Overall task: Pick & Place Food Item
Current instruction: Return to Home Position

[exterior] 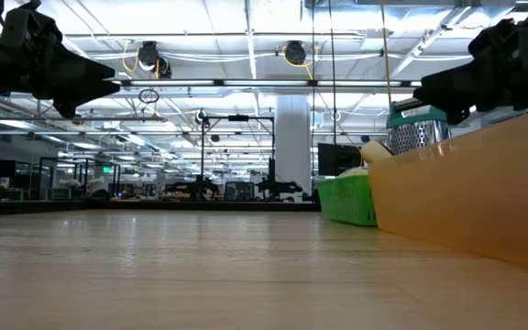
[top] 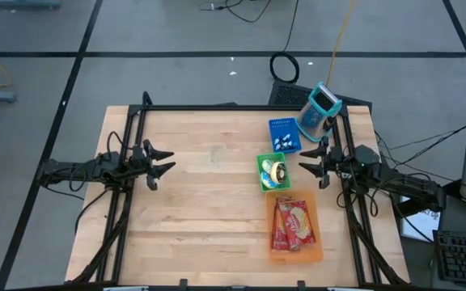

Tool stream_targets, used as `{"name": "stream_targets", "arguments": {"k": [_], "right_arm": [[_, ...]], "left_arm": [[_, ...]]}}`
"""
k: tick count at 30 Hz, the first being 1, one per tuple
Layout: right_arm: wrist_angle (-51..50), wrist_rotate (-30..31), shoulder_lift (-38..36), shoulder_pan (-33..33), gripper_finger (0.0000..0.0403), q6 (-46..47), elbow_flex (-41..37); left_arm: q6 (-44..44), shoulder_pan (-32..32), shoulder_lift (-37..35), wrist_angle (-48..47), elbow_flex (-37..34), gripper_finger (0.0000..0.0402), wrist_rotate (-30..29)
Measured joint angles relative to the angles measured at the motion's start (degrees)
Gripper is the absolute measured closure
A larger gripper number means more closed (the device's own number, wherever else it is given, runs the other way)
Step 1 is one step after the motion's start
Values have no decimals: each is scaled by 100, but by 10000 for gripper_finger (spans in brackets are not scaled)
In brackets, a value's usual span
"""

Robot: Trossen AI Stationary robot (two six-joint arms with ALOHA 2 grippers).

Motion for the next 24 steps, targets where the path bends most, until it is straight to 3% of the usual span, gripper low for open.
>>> {"name": "stream_targets", "arguments": {"k": [24], "right_arm": [[4,-4,0,0,234,237,-11]], "left_arm": [[2,0,0,0,0,215,0]]}}
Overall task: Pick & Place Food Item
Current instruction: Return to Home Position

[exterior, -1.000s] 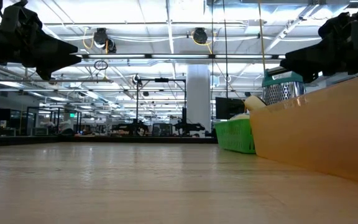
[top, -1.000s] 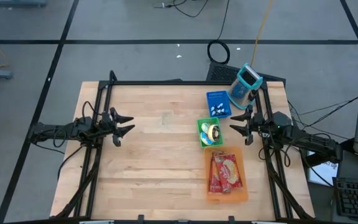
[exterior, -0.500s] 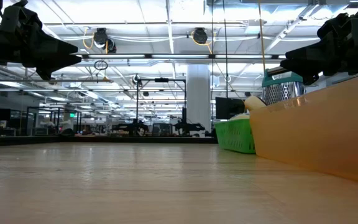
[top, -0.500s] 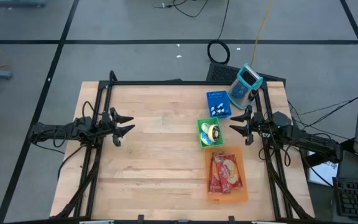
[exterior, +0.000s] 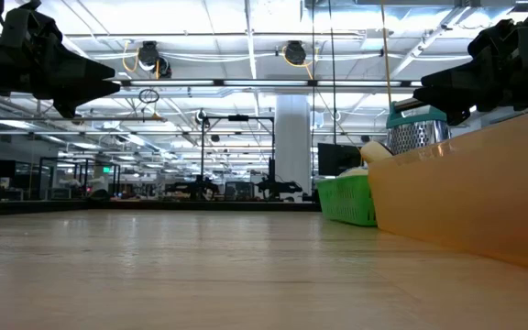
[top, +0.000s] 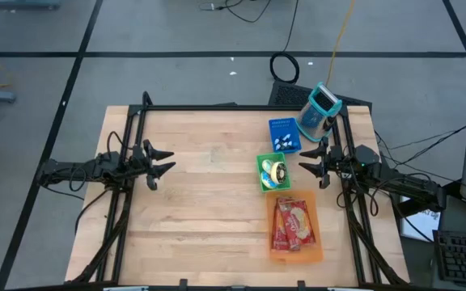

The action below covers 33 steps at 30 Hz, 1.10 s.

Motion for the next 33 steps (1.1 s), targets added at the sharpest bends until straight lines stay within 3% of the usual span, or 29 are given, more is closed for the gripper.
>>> {"name": "stream_targets", "arguments": {"k": [33], "right_arm": [[0,-3,0,0,229,0,0]], "left_arm": [[2,-2,0,0,0,215,0]]}}
